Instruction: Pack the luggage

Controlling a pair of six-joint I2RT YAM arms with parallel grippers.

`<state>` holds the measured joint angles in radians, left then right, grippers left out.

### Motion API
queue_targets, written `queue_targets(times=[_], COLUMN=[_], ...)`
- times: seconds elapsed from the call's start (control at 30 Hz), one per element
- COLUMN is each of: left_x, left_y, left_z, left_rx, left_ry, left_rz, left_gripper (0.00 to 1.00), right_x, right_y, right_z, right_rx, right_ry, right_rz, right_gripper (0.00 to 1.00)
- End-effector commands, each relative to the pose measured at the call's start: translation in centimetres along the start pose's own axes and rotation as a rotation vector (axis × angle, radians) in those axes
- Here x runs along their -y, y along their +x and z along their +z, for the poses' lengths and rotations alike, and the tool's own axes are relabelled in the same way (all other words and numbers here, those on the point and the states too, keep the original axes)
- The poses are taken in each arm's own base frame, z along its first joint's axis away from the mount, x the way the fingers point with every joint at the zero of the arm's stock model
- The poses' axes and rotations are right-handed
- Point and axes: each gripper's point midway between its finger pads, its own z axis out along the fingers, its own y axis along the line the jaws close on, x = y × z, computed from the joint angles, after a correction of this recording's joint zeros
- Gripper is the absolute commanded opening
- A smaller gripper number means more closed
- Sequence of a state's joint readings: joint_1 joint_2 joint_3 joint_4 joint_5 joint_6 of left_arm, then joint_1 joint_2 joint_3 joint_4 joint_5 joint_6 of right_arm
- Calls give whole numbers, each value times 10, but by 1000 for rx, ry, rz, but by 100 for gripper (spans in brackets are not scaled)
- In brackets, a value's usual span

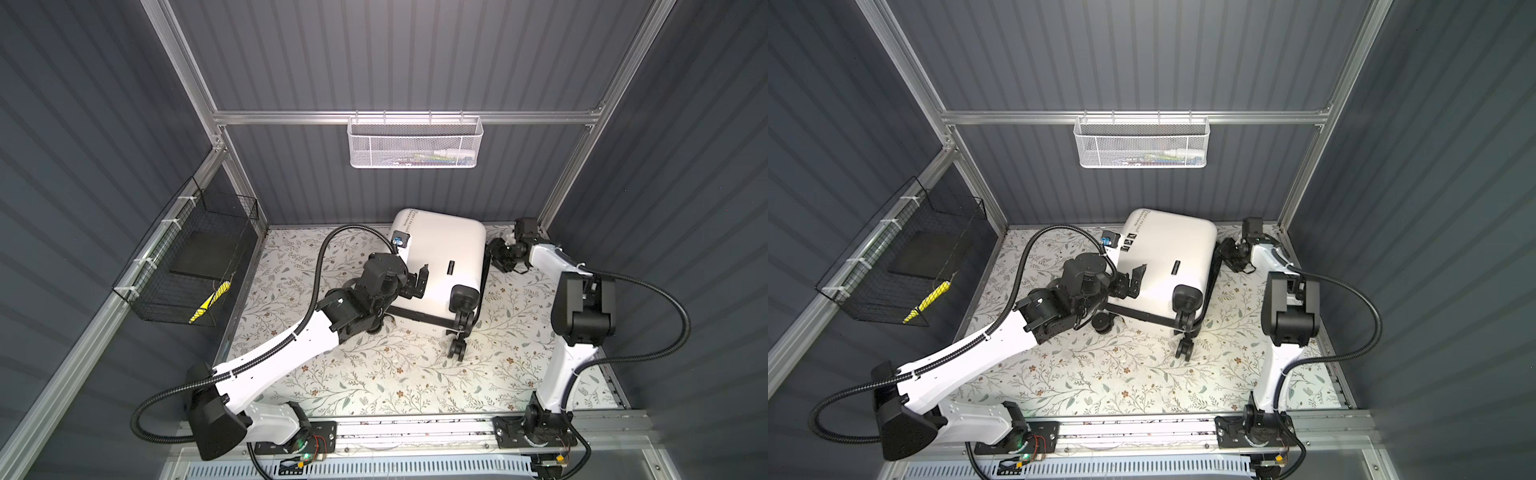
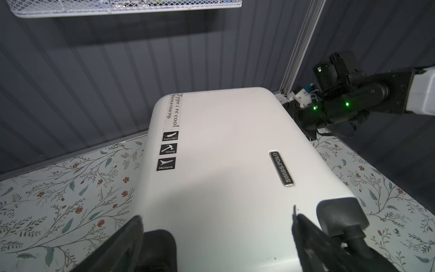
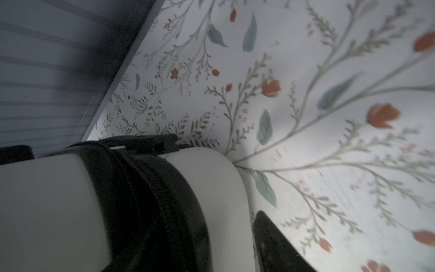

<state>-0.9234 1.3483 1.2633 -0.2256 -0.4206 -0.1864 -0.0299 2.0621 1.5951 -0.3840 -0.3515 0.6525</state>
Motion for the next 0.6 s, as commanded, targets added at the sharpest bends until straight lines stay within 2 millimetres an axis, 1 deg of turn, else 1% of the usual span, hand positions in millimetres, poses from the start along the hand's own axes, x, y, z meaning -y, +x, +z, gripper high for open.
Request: queue_targets(times=[0.0,0.07,0.13,0.2,0.27,0.3,0.33,0.4,0.47,0.5,0.57], left_x=[6,9,11,14,18,20,23,27,33,36,46], left_y=[-1,5,10,14,20,22,25,30,33,36,39], left_z=[4,7,7,6,5,6,6,7,7,8,7], left_rx=[-23,-44,-57,-68,-80,-84,-93,-110,-116,-117,-101], left_ry=[36,44,57,77,107,118,131,156,176,178,171], left_rz=[10,7,-4,-24,-51,-65,-82,-114,-157,-169,-178], left_gripper=[100,100,100,100,100,100,100,100,100,100,100], right_x=[-64,-80,-90,-93,-92,-90,-87,-73,-52,-43,-28], right_y=[28,30,27,25,20,17,15,10,7,6,13], right_z=[17,23,20,12,-4,-12,-25,-45,-63,-70,-78], right_rx=[-96,-110,-105,-94,-65,-48,-23,26,83,104,123], right_ry=[-98,-120,-135,-144,-141,-133,-127,-101,-59,-50,-58], right_rz=[-110,-127,-139,-150,-163,-165,-168,-155,-135,-124,-89], right_gripper=[62,63,64,67,72,74,77,82,88,89,90])
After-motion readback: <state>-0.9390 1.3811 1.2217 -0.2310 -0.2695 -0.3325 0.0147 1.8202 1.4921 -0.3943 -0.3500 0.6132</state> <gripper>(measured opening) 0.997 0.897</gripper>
